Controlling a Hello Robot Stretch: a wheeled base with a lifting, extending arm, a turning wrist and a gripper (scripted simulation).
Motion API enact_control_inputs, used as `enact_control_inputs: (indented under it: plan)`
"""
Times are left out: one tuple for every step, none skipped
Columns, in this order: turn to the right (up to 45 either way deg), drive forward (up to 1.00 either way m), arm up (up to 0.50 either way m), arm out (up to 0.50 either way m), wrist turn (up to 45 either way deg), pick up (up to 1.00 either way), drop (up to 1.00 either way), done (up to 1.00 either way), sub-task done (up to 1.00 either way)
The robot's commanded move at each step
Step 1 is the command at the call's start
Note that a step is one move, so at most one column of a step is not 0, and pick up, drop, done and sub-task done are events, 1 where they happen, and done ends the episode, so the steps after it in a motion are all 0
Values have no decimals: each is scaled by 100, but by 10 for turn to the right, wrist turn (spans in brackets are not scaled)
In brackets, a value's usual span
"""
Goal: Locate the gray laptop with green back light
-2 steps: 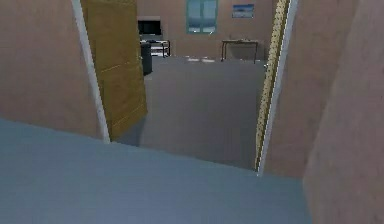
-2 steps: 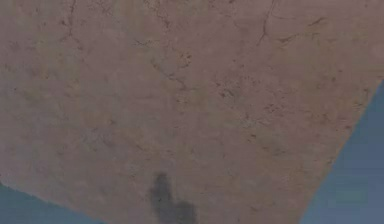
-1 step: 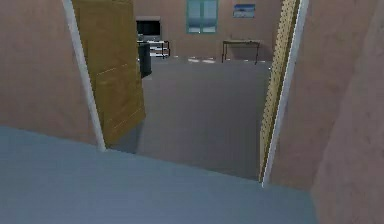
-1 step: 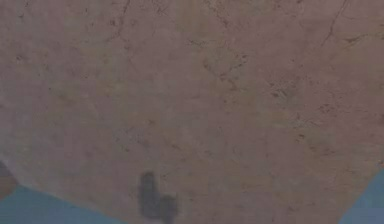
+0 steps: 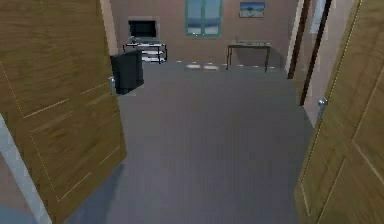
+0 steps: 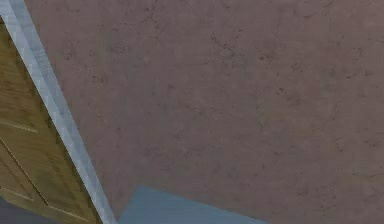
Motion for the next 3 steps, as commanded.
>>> enact_control_inputs:
  plan:
    - [-30, 0, 0, 0, 0, 0, 0, 0, 0]
    - [0, 30, 0, 0, 0, 0, 0, 0, 0]
    - [210, 0, 0, 0, 0, 0, 0, 0, 0]
